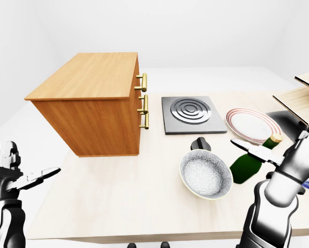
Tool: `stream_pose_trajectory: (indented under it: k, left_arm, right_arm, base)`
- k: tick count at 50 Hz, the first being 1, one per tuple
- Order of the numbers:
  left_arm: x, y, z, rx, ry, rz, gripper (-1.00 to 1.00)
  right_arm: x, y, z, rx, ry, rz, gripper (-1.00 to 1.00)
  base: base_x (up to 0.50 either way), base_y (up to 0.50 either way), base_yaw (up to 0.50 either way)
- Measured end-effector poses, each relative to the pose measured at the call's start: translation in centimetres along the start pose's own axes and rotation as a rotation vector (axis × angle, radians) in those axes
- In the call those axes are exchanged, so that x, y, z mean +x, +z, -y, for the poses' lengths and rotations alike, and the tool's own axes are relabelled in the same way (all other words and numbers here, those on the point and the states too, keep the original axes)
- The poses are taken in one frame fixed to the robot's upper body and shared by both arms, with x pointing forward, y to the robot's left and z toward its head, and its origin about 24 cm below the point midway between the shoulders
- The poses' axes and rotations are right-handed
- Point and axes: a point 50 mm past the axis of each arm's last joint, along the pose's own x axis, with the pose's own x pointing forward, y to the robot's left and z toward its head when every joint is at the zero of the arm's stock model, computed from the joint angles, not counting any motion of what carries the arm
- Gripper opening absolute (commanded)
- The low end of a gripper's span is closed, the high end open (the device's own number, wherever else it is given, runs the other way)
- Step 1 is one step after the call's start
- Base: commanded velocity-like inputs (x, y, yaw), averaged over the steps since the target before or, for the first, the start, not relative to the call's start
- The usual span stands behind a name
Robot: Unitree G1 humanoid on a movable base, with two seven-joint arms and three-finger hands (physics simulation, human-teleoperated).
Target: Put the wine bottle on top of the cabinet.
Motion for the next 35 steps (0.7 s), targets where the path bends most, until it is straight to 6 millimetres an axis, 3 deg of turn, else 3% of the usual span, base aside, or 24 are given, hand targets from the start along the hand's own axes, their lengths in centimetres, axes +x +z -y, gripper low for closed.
stream_pose_trajectory:
  k: [17, 35]
  left_arm:
    - [0.0, 0.0, -0.1, 0.001, 0.002, 0.001, 1.0]
    - [0.0, 0.1, -0.1, 0.002, 0.003, 0.003, 1.0]
  right_arm:
    - [-0.3, -1.6, 0.5, 0.015, -0.034, -0.076, 1.0]
    - [-0.8, -4.8, 0.5, 0.033, -0.063, -0.222, 1.0]
  base:
    - [0.0, 0.0, 0.0]
    - [0.0, 0.0, 0.0]
